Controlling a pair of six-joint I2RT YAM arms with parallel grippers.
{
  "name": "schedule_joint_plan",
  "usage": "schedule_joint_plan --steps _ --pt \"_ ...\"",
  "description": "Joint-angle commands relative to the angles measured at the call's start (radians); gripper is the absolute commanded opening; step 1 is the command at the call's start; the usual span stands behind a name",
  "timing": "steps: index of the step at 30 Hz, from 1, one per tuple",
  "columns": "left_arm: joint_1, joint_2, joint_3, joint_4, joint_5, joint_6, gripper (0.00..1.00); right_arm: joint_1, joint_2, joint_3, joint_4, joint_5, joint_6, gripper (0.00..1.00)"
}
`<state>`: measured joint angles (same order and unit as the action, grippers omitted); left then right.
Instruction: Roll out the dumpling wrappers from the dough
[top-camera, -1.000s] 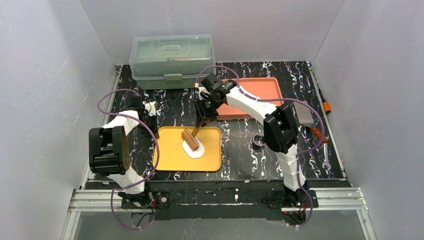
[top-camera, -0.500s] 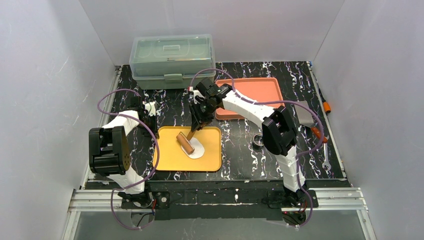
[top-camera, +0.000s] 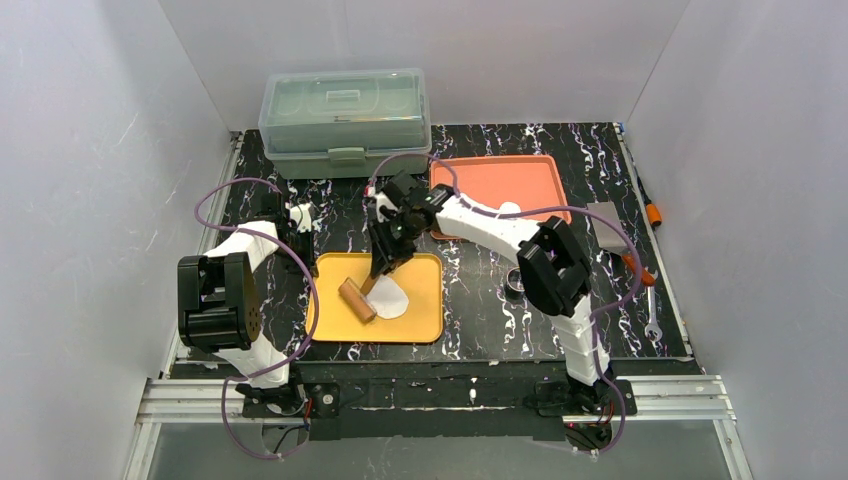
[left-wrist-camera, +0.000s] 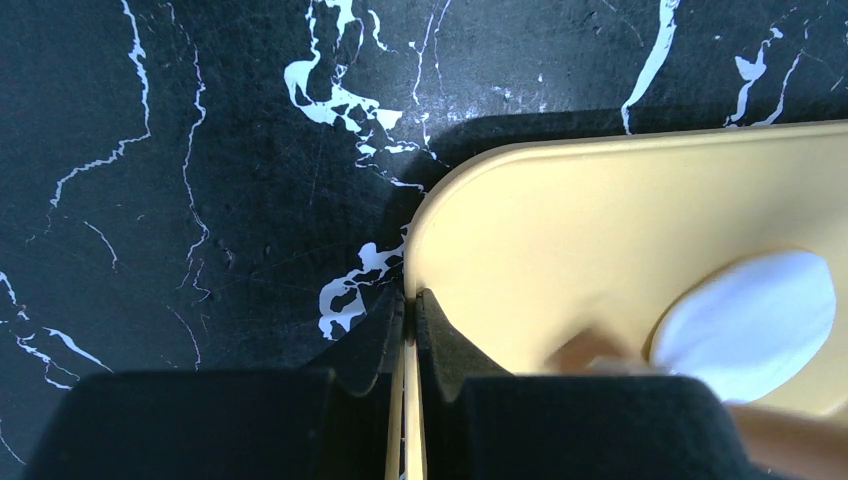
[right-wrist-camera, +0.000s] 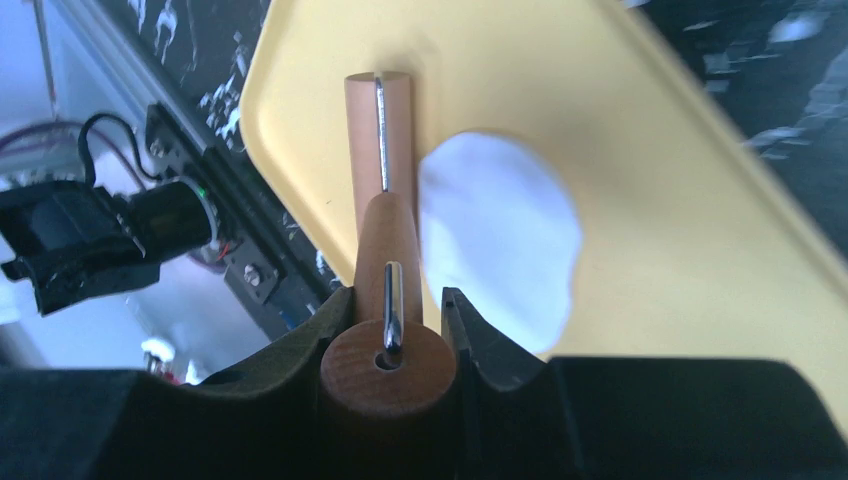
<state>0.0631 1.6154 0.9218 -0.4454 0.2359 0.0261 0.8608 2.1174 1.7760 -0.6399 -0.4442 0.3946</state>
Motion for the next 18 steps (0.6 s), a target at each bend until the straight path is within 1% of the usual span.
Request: schedule_joint_plan --steps 1,7,10,12,14,16,18 --pt "-0.008 -0.011 -0.033 -0.013 -0.007 0.013 0.00 0.055 0.130 -0.072 -0.162 0.241 -0.092 0.01" --pt "-0.008 -0.009 -0.032 -0.012 -0.007 0.012 0.00 0.037 0.108 0.013 -0.214 0.234 -0.122 0.01" --pt "-0.008 -0.010 -0.032 -0.010 -0.007 0.012 0.00 0.055 0.095 0.056 -0.199 0.127 -0.109 0.01" --pt "-0.008 -0.007 -0.032 -0.010 -0.007 0.012 0.00 0.076 0.084 0.096 -0.173 0.012 -0.091 0.01" --pt "-0.008 -0.005 -0.031 -0.012 -0.007 0.013 0.00 0.079 0.053 0.106 -0.094 -0.110 -0.036 0.01" --pt "-0.008 -0.006 -0.031 -0.012 -0.009 0.012 0.00 0.073 0.011 0.106 -0.012 -0.163 0.016 0.01" --pt "-0.008 -0.009 -0.033 -0.012 -0.009 0.012 0.00 0.058 -0.026 0.121 0.006 -0.172 0.039 0.01"
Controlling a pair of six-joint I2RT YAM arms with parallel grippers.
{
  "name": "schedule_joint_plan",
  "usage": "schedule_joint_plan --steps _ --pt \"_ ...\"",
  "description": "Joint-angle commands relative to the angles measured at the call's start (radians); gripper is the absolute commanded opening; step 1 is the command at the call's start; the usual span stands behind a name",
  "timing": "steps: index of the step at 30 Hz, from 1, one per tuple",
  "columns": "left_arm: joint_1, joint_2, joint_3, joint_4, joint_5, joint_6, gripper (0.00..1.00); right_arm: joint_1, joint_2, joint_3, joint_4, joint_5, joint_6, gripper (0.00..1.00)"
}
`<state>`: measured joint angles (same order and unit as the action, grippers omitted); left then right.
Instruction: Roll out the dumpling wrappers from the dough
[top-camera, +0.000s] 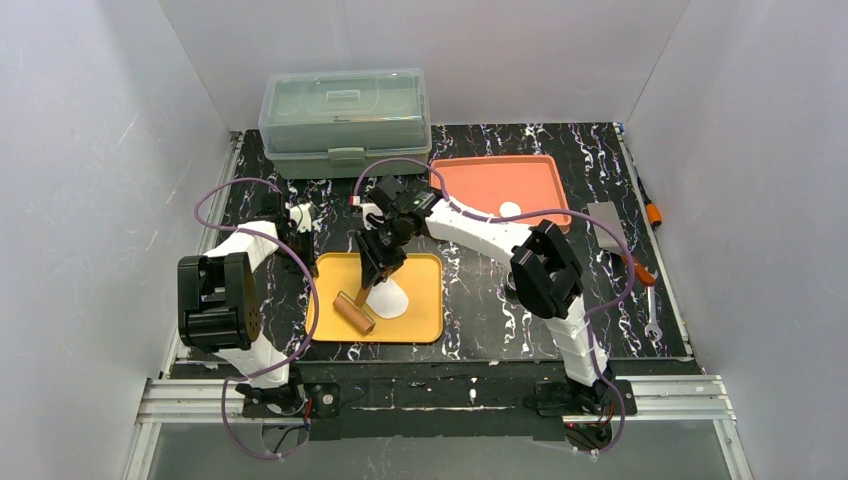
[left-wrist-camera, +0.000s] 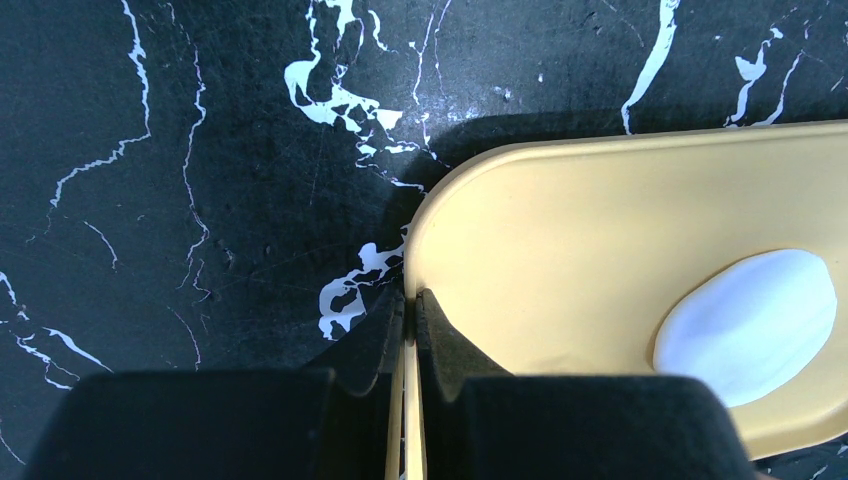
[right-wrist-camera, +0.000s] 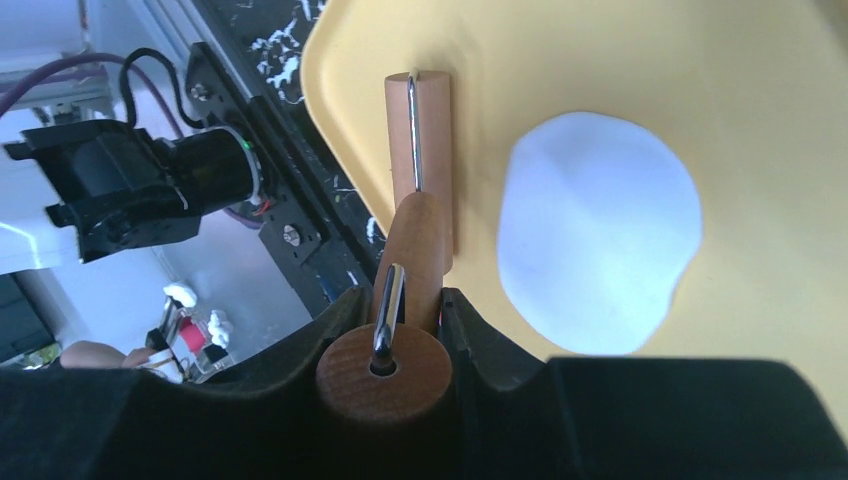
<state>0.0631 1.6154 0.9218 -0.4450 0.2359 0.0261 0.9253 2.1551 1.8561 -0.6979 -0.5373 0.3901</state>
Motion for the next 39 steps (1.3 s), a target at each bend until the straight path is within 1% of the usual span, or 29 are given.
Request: schedule_joint_plan --steps 1,4,6,12,17,23,30,34,39 --pt "-0.008 -0.010 -0.033 -0.011 -0.009 0.012 0.00 -0.017 -0.081 0.047 0.054 -0.071 0.046 0.01" --pt "-0.008 -0.008 -0.032 -0.011 -0.007 0.012 0.00 -0.053 -0.118 0.053 -0.036 0.009 -0.005 0.01" --pt "-0.008 -0.006 -0.032 -0.011 -0.005 0.013 0.00 -0.080 -0.134 0.028 -0.086 0.053 -0.033 0.01" --pt "-0.008 -0.010 -0.034 -0.009 -0.006 0.012 0.00 -0.110 -0.154 -0.028 -0.162 0.131 -0.087 0.01" --pt "-0.008 -0.012 -0.034 -0.009 -0.006 0.012 0.00 -0.111 -0.132 -0.078 -0.165 0.123 -0.091 0.01" --pt "-0.008 -0.009 -0.034 -0.009 -0.006 0.012 0.00 -0.085 -0.085 -0.185 -0.111 0.115 -0.073 0.01" --pt "-0.008 -0.013 -0.035 -0.007 -0.010 0.012 0.00 -0.031 -0.020 -0.152 -0.112 0.152 -0.074 0.01" --pt "-0.008 -0.012 -0.035 -0.007 -0.010 0.013 0.00 -0.031 -0.032 -0.138 -0.114 0.156 -0.077 0.01" --pt "-0.008 -0.009 -0.035 -0.005 -0.010 0.012 0.00 -0.013 -0.034 -0.007 -0.143 0.102 -0.068 0.01"
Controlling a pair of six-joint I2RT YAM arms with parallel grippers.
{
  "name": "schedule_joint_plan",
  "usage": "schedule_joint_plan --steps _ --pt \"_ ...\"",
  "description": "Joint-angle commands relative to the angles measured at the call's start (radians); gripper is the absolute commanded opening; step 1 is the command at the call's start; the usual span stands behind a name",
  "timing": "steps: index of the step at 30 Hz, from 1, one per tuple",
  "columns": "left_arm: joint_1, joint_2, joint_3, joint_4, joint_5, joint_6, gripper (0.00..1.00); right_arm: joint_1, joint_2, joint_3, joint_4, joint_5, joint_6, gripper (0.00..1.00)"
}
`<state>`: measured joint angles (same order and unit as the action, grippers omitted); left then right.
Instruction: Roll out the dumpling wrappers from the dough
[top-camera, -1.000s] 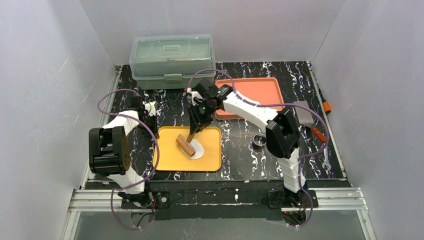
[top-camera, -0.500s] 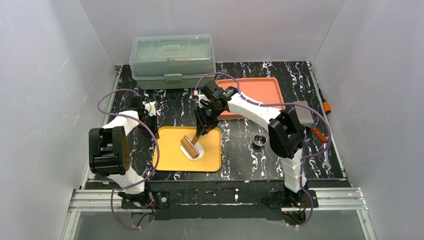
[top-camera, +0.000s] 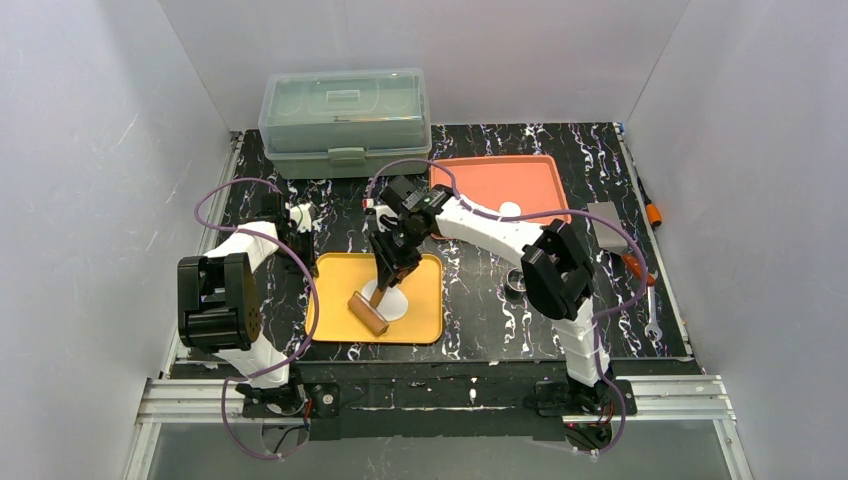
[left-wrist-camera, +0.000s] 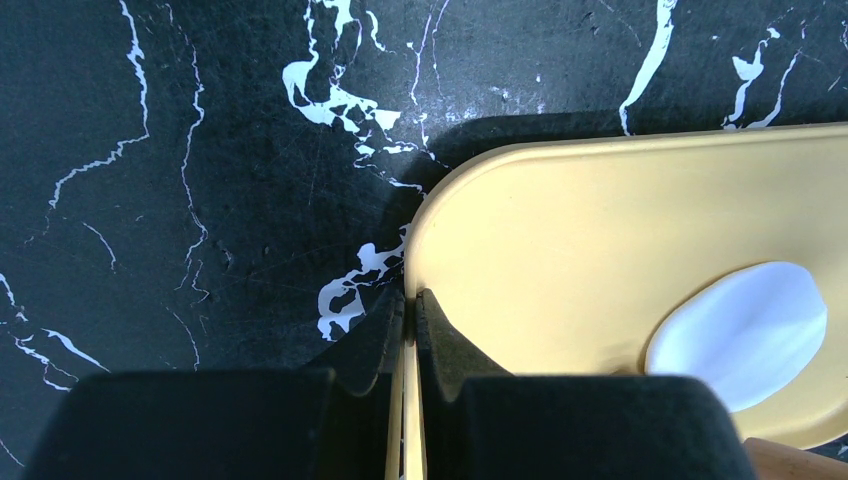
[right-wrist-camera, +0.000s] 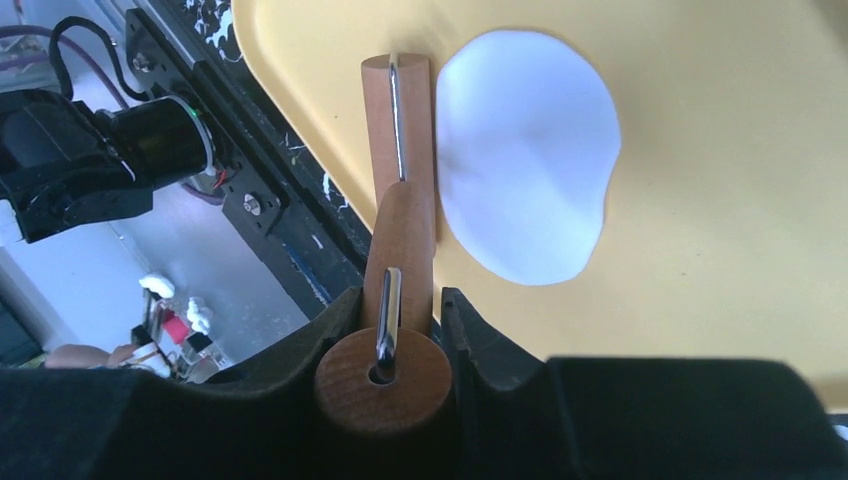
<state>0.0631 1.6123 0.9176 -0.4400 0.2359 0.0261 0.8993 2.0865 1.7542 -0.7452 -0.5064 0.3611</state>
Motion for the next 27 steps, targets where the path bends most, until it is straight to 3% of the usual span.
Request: schedule_joint_plan --steps 1,9,16,24,27 --pt "-0.008 -0.006 -0.031 -0.009 -0.010 0.012 0.00 0.017 0.036 0.131 -0.095 0.035 -0.037 0.01" --pt "-0.008 -0.007 -0.031 -0.010 -0.011 0.014 0.00 -0.015 -0.065 0.238 0.034 -0.185 0.081 0.01" --pt "-0.008 -0.007 -0.031 -0.008 -0.009 0.015 0.00 -0.065 -0.108 0.164 -0.157 0.004 -0.073 0.01" --pt "-0.008 -0.011 -0.033 -0.006 -0.009 0.014 0.00 -0.066 -0.061 0.106 -0.210 0.093 -0.156 0.01" --pt "-0.008 -0.008 -0.032 -0.008 -0.009 0.014 0.00 -0.061 -0.052 0.015 -0.174 0.095 -0.144 0.01"
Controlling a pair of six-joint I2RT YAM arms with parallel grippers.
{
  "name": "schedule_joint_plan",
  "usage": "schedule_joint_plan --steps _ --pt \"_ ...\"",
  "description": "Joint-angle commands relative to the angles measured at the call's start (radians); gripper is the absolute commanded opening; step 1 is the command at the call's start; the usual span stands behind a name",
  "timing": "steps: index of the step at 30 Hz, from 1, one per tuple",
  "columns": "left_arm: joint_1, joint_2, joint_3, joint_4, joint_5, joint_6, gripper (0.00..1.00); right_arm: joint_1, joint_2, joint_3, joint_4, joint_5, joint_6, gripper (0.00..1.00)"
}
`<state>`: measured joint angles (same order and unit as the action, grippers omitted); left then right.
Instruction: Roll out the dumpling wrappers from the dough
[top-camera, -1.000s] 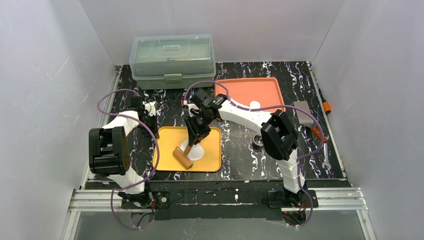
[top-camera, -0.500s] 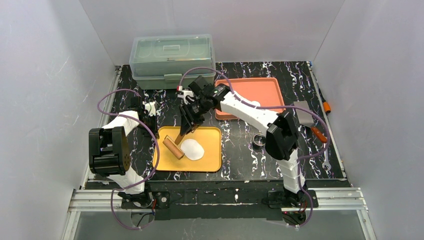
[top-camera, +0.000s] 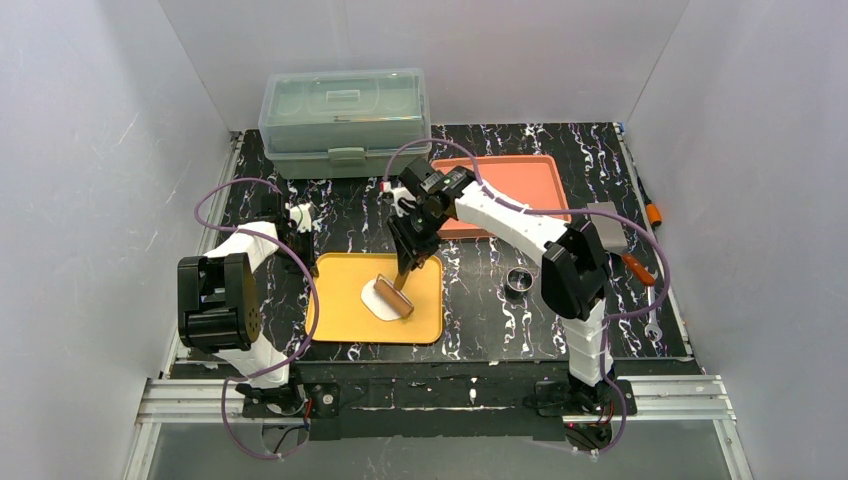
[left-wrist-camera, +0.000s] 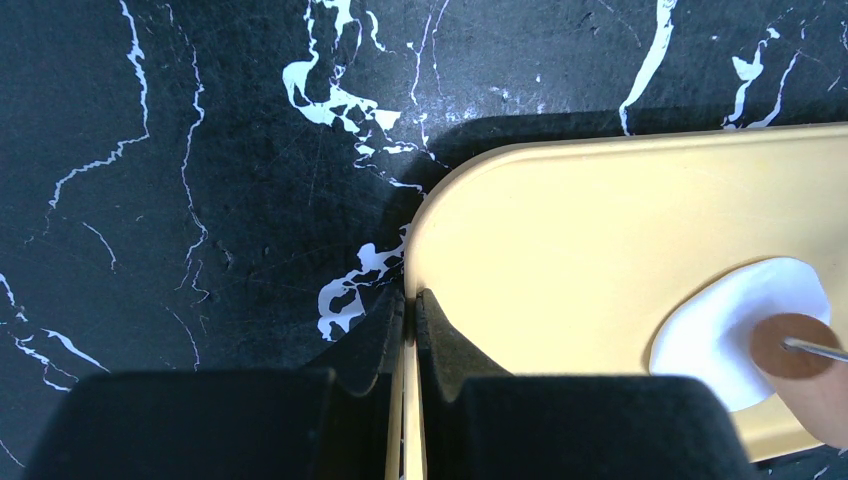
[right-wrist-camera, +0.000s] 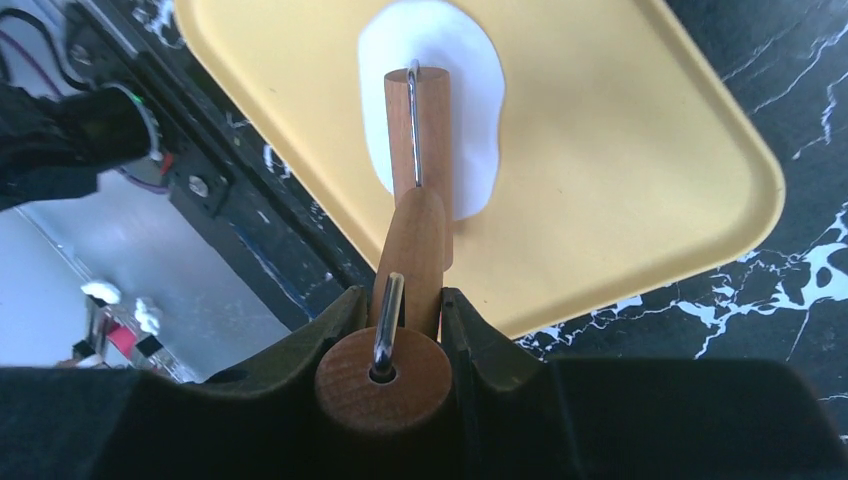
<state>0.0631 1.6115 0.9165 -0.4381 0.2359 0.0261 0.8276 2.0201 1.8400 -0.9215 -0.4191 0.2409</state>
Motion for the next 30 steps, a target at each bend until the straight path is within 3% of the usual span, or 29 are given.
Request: schedule_joint_plan --steps 1,7,16,22,26,30 --pt "-0.008 -0.008 -0.030 -0.010 -0.009 0.014 0.00 0.017 0.017 -0.110 0.017 0.020 -0.020 0.01" --pt "-0.008 -0.006 -0.030 -0.010 -0.009 0.014 0.00 0.068 0.047 -0.268 0.085 0.077 -0.002 0.01" --pt "-0.008 -0.010 -0.031 -0.008 -0.010 0.014 0.00 0.073 0.064 -0.193 0.034 0.149 -0.031 0.01" --pt "-0.008 -0.009 -0.031 -0.008 -0.010 0.014 0.00 0.085 0.054 -0.044 0.031 -0.007 -0.030 0.01" --pt "-0.008 -0.008 -0.032 -0.008 -0.010 0.014 0.00 0.087 0.022 0.030 0.129 -0.183 0.044 0.01" --pt "-0.008 -0.007 -0.030 -0.008 -0.010 0.014 0.00 0.070 0.028 0.109 0.113 -0.198 0.083 0.01"
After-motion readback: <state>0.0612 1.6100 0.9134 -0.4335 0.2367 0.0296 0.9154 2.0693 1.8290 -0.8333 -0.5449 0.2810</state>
